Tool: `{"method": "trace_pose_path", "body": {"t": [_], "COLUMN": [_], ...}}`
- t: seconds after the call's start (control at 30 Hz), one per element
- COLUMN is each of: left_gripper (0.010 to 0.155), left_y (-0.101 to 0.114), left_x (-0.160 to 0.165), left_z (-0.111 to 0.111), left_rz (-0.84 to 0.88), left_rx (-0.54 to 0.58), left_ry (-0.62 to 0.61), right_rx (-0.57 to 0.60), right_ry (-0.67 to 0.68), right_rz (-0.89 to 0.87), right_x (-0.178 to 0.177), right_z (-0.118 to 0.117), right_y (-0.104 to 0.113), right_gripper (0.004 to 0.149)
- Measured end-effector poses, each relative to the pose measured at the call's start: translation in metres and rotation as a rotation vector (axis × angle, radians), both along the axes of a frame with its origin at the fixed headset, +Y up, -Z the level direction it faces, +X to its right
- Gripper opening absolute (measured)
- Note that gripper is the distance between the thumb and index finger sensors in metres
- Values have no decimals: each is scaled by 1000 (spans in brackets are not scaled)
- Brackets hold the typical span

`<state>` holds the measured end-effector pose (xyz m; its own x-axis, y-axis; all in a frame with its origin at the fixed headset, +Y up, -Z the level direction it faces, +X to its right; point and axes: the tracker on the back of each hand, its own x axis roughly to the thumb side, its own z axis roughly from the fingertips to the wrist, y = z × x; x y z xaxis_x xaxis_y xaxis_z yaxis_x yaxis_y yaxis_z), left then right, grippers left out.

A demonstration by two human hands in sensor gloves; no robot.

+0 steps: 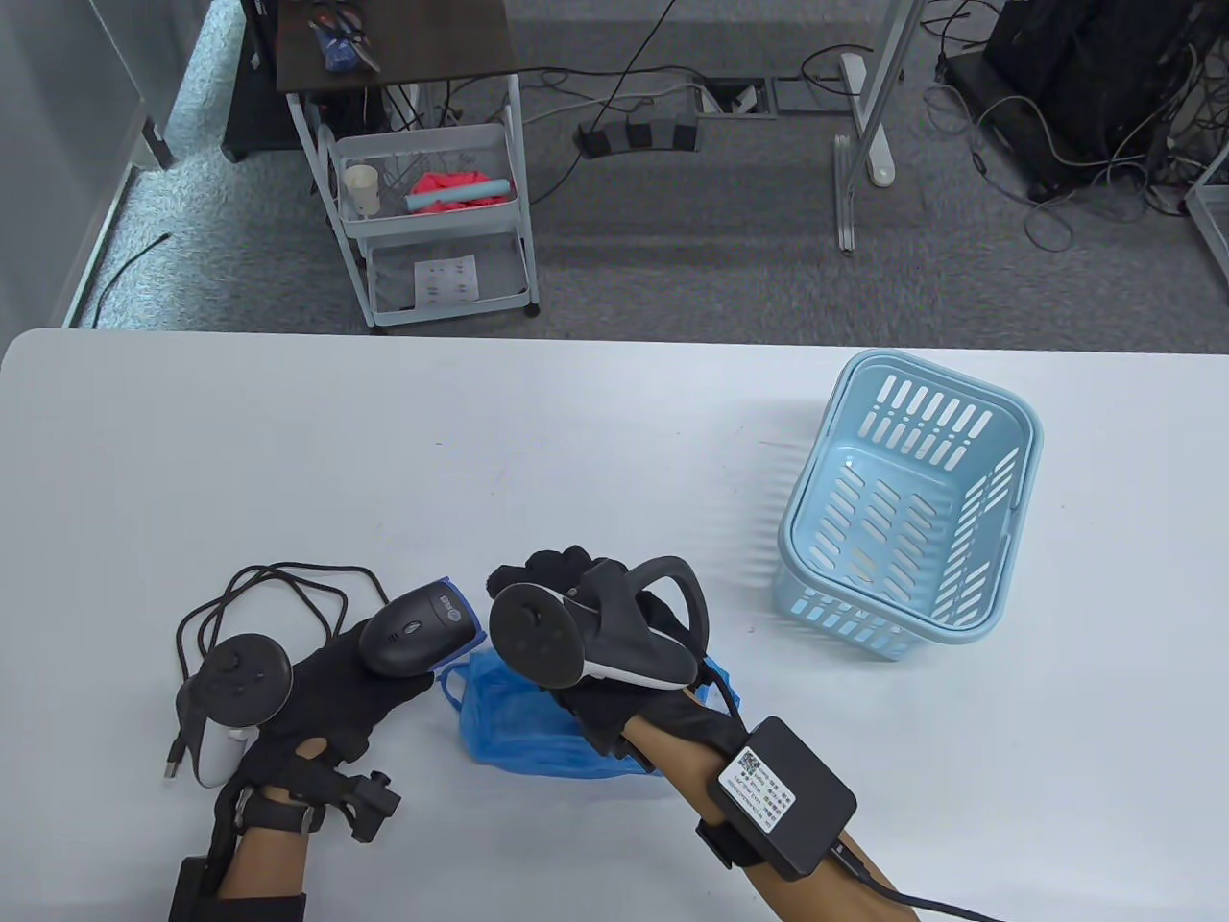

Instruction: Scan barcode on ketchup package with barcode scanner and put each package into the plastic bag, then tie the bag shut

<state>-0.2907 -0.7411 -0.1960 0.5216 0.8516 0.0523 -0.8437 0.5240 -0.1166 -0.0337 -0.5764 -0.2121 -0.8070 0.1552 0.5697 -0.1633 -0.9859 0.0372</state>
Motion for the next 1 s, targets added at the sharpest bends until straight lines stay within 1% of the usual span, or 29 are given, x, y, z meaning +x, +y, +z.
{"method": "trace_pose_path", "body": {"t": [0.2, 0.47, 0.73, 1.0], "left_gripper": [53, 53, 53, 53], "left_y": [1, 1, 1, 1], "left_x": [-2, -3, -3, -3], "left_z": [0, 0, 0, 0], "left_rz": [-6, -4, -13, -16], "left_rx": [5, 3, 1, 1], "left_ry": [7, 12, 12, 11], "right_rx": [-11, -50, -18, -13], "right_ry": [29, 71, 77, 80], "right_rz": [19, 90, 220, 264], "right_x": [-3, -12, -22, -26], "right_z": [7, 13, 14, 15], "right_y": [-7, -29, -49, -59], "right_gripper": [43, 43, 43, 44]}}
